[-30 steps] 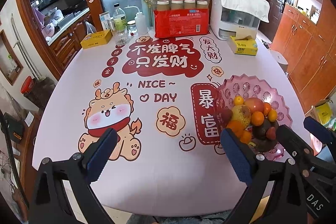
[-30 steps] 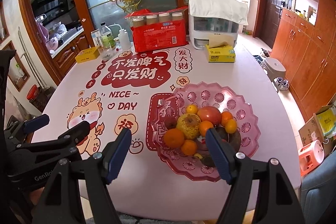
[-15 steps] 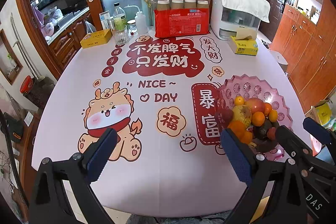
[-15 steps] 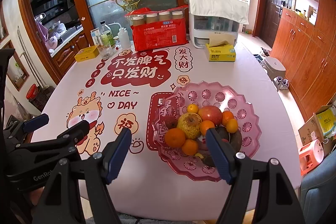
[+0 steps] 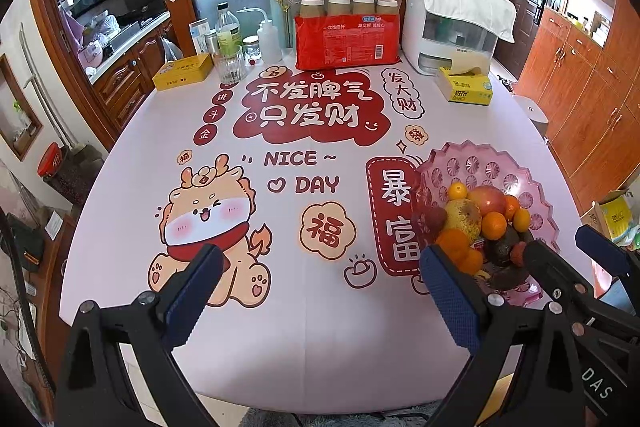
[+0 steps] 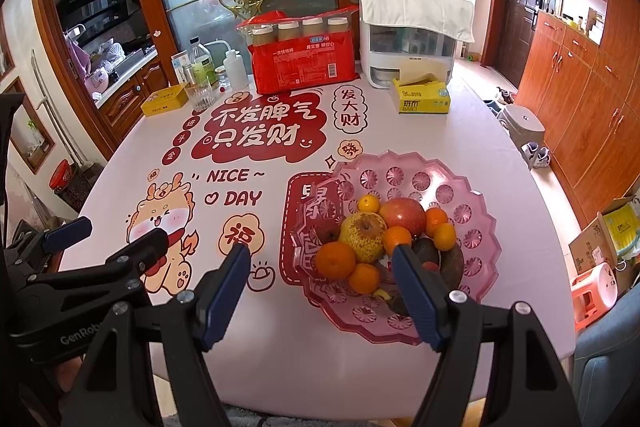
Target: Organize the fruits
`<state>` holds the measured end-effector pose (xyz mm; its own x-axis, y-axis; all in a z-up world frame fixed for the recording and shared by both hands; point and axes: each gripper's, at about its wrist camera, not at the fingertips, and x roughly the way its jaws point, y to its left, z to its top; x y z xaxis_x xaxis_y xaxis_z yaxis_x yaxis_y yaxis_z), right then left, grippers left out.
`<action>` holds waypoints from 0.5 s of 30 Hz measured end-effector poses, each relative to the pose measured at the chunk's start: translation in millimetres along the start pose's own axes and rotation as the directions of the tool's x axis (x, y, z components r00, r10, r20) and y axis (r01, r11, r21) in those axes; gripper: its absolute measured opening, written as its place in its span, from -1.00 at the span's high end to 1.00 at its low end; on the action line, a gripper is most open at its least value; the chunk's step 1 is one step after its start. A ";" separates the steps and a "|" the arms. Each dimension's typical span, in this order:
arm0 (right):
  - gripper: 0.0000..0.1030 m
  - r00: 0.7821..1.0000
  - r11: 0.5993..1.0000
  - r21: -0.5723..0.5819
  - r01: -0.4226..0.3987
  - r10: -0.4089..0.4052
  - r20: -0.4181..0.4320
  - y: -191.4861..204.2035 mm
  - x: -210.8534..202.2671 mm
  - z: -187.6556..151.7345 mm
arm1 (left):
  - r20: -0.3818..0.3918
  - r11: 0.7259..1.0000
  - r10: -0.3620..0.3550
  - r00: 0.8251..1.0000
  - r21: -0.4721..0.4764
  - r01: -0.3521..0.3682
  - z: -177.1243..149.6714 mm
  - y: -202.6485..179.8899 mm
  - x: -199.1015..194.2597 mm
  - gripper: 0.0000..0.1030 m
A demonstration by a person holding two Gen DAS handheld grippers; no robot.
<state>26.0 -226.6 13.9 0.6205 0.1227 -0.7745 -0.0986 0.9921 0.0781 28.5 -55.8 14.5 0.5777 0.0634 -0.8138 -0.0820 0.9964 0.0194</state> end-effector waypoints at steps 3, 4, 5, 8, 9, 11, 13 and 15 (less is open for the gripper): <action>-0.43 1.000 1.000 0.001 -0.001 0.001 -0.002 0.6 0.6 -0.7 | 0.000 1.000 0.000 1.000 0.000 0.000 0.0 0.3 0.0 -0.91; -0.43 1.000 1.000 0.001 -0.001 0.001 -0.003 1.0 1.7 -2.0 | -0.001 1.000 0.000 1.000 -0.001 0.000 -0.6 0.7 1.0 -0.91; -0.43 1.000 1.000 0.001 0.000 0.000 -0.002 0.8 1.5 -1.3 | -0.001 1.000 0.001 1.000 -0.001 -0.001 -0.5 0.7 1.0 -0.91; -0.43 1.000 1.000 0.002 -0.001 0.002 -0.007 1.6 4.0 -2.7 | -0.004 1.000 0.001 1.000 -0.002 -0.001 -1.1 1.3 1.7 -0.91; -0.43 1.000 1.000 0.002 -0.002 0.002 -0.009 2.4 5.0 -4.1 | -0.005 1.000 0.001 1.000 -0.002 -0.001 -2.5 1.8 2.3 -0.91; -0.43 1.000 1.000 0.003 -0.002 0.002 -0.011 4.0 6.5 -5.8 | -0.006 1.000 0.001 1.000 -0.003 -0.001 -5.5 3.5 3.9 -0.91; -0.43 1.000 1.000 0.003 -0.002 0.002 -0.010 4.0 6.8 -5.5 | -0.006 1.000 0.001 1.000 -0.003 -0.001 -6.4 4.0 4.3 -0.91; -0.43 1.000 1.000 0.004 -0.002 0.002 -0.011 3.8 6.8 -5.2 | -0.006 1.000 0.000 1.000 -0.003 0.000 -4.9 4.2 4.2 -0.91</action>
<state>25.8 -222.1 5.6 0.6115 0.1246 -0.7814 -0.0968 0.9919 0.0825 26.6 -51.7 8.4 0.5726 0.0628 -0.8174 -0.0844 0.9963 0.0174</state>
